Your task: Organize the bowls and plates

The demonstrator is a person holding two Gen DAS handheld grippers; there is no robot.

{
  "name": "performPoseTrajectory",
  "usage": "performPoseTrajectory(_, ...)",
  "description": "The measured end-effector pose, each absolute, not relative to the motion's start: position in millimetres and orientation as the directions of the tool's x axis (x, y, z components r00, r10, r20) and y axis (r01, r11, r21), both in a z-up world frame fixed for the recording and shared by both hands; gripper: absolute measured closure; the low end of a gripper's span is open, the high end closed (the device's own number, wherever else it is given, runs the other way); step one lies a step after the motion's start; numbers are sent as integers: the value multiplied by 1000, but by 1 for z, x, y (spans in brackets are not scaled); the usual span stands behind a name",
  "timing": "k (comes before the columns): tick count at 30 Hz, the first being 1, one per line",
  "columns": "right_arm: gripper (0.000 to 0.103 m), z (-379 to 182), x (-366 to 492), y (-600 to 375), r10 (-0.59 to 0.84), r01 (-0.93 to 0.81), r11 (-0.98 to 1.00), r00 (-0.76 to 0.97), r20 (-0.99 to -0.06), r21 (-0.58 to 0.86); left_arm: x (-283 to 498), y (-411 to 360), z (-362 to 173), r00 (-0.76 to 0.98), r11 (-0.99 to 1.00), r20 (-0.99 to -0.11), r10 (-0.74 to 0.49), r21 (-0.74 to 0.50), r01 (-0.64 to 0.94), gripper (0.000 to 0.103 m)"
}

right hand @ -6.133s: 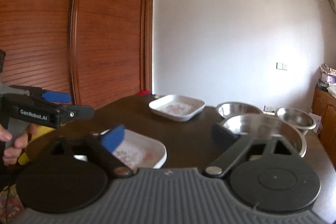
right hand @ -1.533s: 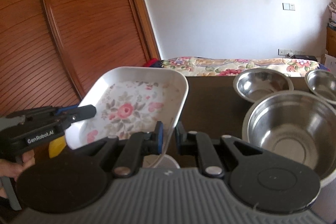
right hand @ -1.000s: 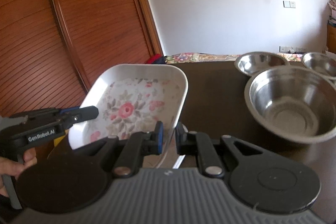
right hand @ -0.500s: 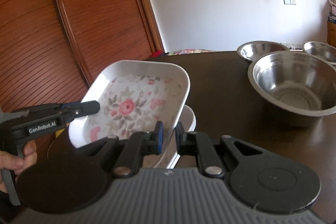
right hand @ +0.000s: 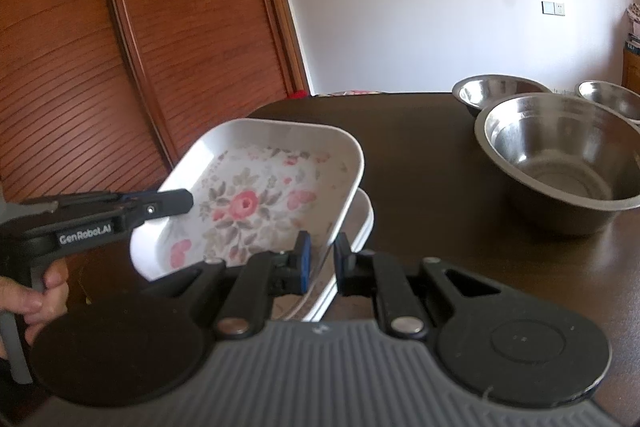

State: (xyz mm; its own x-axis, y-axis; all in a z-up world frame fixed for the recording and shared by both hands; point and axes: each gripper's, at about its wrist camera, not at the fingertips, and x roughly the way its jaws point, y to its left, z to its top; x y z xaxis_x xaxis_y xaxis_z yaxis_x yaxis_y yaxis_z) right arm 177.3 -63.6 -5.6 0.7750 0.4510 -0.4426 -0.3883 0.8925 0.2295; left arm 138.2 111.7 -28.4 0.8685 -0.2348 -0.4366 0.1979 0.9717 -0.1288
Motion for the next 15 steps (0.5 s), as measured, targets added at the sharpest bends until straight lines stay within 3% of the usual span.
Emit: performPoseTrajectory(15,89,-4,177,-60,434,-388,901,783,-447,194,146,108,-38,862,975,-456,-220,-121,185,74)
